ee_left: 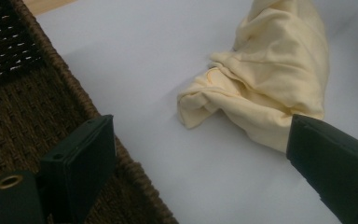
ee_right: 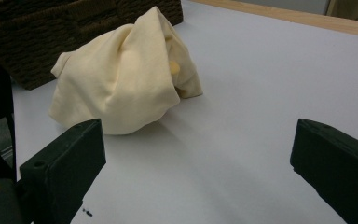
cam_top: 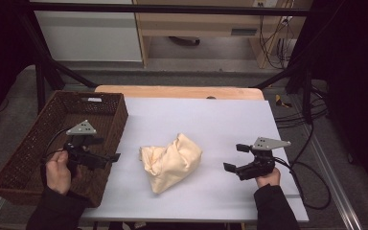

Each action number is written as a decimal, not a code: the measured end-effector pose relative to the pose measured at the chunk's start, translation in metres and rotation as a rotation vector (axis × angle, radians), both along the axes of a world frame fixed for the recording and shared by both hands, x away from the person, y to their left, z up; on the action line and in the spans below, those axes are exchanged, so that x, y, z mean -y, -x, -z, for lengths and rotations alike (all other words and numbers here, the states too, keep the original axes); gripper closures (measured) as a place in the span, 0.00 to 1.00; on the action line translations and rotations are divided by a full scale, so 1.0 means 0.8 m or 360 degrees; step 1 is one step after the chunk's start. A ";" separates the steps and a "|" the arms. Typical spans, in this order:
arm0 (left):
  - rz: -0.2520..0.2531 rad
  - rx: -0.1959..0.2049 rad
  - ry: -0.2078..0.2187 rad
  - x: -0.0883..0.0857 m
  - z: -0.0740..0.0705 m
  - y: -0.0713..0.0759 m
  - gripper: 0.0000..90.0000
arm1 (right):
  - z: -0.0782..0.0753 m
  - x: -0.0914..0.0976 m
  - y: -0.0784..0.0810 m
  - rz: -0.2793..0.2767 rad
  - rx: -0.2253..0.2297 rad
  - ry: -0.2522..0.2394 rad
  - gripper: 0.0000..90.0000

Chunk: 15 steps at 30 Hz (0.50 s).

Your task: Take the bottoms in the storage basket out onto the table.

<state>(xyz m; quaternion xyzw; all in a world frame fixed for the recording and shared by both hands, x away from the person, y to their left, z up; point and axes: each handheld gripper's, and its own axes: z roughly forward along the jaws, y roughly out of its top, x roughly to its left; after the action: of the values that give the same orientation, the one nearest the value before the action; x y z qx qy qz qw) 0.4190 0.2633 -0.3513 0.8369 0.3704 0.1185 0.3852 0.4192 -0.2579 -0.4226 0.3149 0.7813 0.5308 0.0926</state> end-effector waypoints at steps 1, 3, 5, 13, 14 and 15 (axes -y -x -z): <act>-0.0005 -0.0003 0.0004 -0.001 0.001 0.000 0.09 | 0.000 0.000 0.000 0.0000 -0.0001 0.0000 0.04; -0.0014 0.0004 0.0001 -0.005 0.004 -0.001 0.09 | 0.000 0.000 0.000 0.0002 0.0000 0.0000 0.04; -0.0028 0.0000 0.0012 -0.009 0.005 -0.001 0.09 | 0.000 0.000 0.000 0.0001 -0.0002 0.0001 0.04; -0.0039 0.0024 0.0031 -0.023 0.012 -0.001 0.09 | 0.000 0.000 0.000 0.0001 0.0000 0.0002 0.04; -0.0044 0.0026 0.0031 -0.025 0.013 -0.002 0.09 | 0.000 0.000 0.000 0.0002 -0.0001 0.0002 0.04; -0.0046 0.0029 0.0030 -0.026 0.013 -0.002 0.09 | 0.000 0.000 0.000 0.0002 -0.0001 0.0002 0.04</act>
<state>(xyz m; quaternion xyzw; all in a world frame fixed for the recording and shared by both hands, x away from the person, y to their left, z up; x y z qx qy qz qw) 0.4203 0.2841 -0.3618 0.8267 0.3800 0.1281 0.3946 0.4192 -0.2579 -0.4227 0.3155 0.7815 0.5302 0.0927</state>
